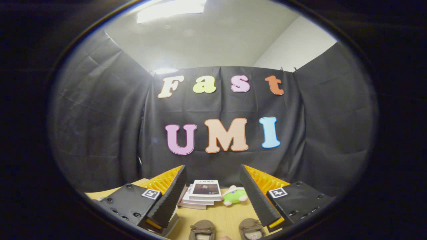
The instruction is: Open the storage box then place both shoes into the box .Put the left shoe in first, then the right shoe, with the right side of both shoes facing outward in a uniform manner.
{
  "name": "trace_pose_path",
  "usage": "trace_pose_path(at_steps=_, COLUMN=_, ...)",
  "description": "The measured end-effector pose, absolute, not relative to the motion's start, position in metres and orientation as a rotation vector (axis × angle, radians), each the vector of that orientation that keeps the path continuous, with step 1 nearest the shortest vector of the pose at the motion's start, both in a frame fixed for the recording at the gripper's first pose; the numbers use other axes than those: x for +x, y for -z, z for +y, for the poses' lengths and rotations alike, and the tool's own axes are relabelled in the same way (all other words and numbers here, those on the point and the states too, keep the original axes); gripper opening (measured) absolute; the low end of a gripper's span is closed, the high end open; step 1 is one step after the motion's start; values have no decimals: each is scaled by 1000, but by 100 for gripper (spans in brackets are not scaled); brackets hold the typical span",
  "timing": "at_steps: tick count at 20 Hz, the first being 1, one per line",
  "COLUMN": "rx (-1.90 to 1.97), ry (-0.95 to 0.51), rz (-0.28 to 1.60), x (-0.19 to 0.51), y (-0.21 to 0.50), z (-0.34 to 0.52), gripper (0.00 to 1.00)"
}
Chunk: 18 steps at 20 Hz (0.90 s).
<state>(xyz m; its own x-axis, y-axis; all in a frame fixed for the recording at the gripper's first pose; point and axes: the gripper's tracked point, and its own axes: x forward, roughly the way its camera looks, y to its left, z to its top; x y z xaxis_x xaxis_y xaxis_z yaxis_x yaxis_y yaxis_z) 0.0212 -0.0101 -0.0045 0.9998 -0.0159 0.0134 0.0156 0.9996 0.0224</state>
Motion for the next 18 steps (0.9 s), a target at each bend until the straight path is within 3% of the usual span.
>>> trace_pose_path(at_steps=8, rx=59, ry=11, rz=8, x=37, y=16, z=-10, gripper=100)
trace_pose_path(at_steps=18, rx=580, ry=-257, rz=449, x=10, y=133, z=65, gripper=99)
